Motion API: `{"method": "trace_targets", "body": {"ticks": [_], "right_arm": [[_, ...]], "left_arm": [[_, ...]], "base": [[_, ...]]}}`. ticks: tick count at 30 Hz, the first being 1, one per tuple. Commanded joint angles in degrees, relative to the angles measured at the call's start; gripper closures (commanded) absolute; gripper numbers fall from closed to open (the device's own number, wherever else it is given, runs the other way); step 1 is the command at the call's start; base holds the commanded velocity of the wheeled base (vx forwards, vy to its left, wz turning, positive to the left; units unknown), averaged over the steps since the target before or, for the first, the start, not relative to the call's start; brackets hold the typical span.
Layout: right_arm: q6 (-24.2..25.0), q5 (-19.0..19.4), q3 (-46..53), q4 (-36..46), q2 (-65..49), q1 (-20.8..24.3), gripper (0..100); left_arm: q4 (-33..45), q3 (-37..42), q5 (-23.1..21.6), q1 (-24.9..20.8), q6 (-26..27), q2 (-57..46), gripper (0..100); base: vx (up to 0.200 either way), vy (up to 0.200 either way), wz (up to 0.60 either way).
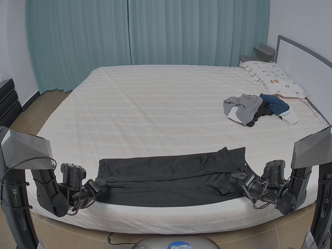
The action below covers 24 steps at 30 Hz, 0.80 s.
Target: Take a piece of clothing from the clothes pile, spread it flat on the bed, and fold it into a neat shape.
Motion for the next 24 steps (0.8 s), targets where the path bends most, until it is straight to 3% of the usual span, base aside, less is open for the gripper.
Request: {"method": "trace_targets", "body": {"ticks": [1,15,24], "right_arm": [[0.1,-0.4,-0.6,-0.1,1.0,1.0,0],[0.1,-4.2,-0.7,0.2,0.5,4.1,0],[0.1,-4.4,-2.3,0.3,2.4,4.4,0]], "left_arm": [[0.0,0.0,-0.5,0.8,-0.2,-1.0,0],[0.0,-0.1,-0.5,0.8,-0.2,-0.5,0],[0.0,-0.1,-0.5,0.8,-0.2,-0.6,0]], "base": [[0.0,0.0,0.0],[0.0,0.0,0.0],[0.0,0.0,0.0]]}}
